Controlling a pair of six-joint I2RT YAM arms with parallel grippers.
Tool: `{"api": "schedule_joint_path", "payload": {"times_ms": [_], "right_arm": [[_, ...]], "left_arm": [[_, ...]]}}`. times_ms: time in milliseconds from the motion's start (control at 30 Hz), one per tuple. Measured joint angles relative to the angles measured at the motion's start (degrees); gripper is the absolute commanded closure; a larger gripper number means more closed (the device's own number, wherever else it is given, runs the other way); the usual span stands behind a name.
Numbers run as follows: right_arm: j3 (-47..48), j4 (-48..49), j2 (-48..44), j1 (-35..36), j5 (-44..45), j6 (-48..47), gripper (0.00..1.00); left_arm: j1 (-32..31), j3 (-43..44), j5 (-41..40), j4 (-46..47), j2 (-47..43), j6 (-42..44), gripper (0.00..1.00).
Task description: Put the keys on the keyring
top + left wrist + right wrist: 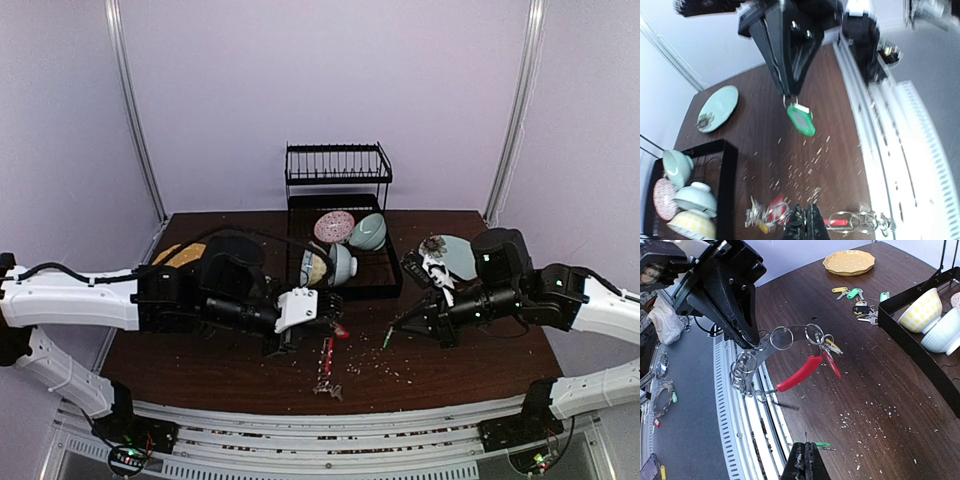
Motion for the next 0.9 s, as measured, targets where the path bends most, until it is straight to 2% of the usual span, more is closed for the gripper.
{"api": "schedule_joint_path", "payload": {"times_ms": [267,500,700,900], "right_arm": [[-0.2,5.4,0.1,0.4,-8.8,1.9,1.00],[-0.5,9.6,1.6,3.5,-11.3,1.1,1.00],[-1.7,10.8,1.5,3.9,-9.7,-2.6,1.00],[-2.2,10.6,1.7,3.8,-7.0,-4.5,1.00]], "left_arm": [[2.4,-12.1,12.1,18.9,-3.3,-14.9,1.00],[2.9,-13.6,18.2,31.2,-2.4,-22.6,1.00],[2.9,-15.2,18.5,37.6,-1.7,-24.9,1.00],[2.8,-15.0,14.2,35.8,-0.6,-24.3,1.00]]}}
